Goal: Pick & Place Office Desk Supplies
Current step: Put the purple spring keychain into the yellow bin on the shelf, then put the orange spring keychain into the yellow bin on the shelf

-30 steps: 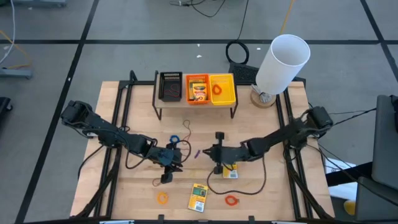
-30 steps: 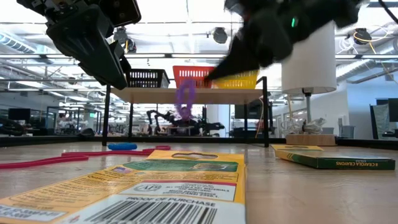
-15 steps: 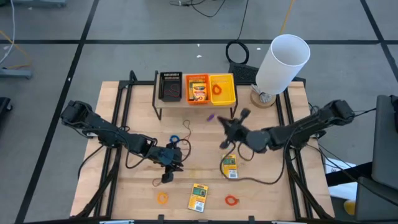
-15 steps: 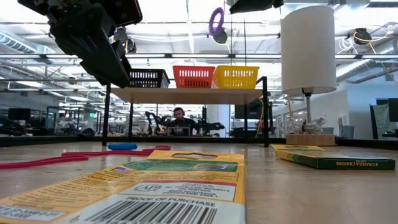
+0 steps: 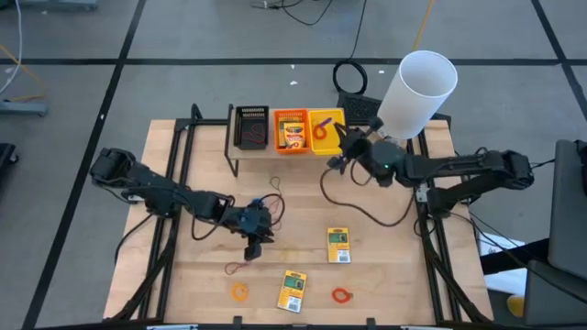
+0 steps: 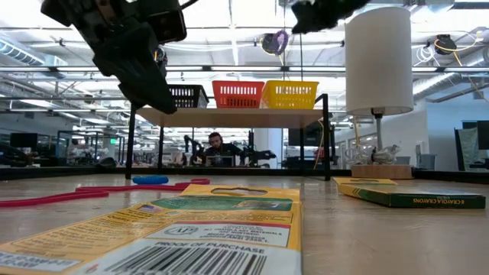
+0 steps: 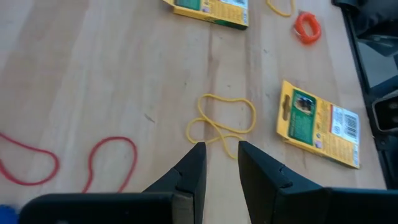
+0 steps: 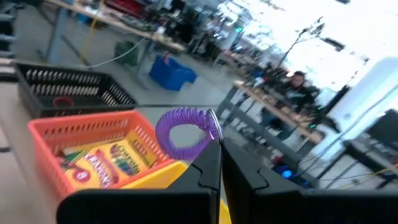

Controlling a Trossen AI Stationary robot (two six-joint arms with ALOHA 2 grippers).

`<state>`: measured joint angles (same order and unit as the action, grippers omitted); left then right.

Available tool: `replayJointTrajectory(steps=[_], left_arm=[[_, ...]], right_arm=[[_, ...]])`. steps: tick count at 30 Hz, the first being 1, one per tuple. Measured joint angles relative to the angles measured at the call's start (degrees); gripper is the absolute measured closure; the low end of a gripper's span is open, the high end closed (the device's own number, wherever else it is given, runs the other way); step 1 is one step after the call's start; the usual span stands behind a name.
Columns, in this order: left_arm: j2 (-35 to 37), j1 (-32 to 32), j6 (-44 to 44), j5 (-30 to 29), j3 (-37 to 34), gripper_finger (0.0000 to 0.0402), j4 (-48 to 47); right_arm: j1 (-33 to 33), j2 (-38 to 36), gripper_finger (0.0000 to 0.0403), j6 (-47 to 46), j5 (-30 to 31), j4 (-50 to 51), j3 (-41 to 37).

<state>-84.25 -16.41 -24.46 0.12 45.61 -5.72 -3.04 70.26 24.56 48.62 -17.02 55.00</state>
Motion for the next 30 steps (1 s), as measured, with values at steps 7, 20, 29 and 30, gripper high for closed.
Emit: replayJointTrajectory(steps=[7,20,29,30], left_arm=[[0.00,2.79,0.15,0.04,0.02,0.0321,-0.15],[0.00,5.14,-0.28,0.05,0.00,0.0321,-0.21],[0.00,5.54,3.59,-0.19,0.00,0.0321,0.47],[0.00,5.57,4.62,-0.19,0.01,0.0321,1.27]], right_arm=[[-4.87,2.03,0.0403,-6.72,-0.86,11.56,0.00],[-8.24,2.03,0.0316,-13.41,-18.89,15.20,0.00],[-9.73,0.71,0.0167,-13.43,-19.46,12.22,0.00],[-9.54,0.58,0.0157,-13.48,-21.42,11.80,0.00]])
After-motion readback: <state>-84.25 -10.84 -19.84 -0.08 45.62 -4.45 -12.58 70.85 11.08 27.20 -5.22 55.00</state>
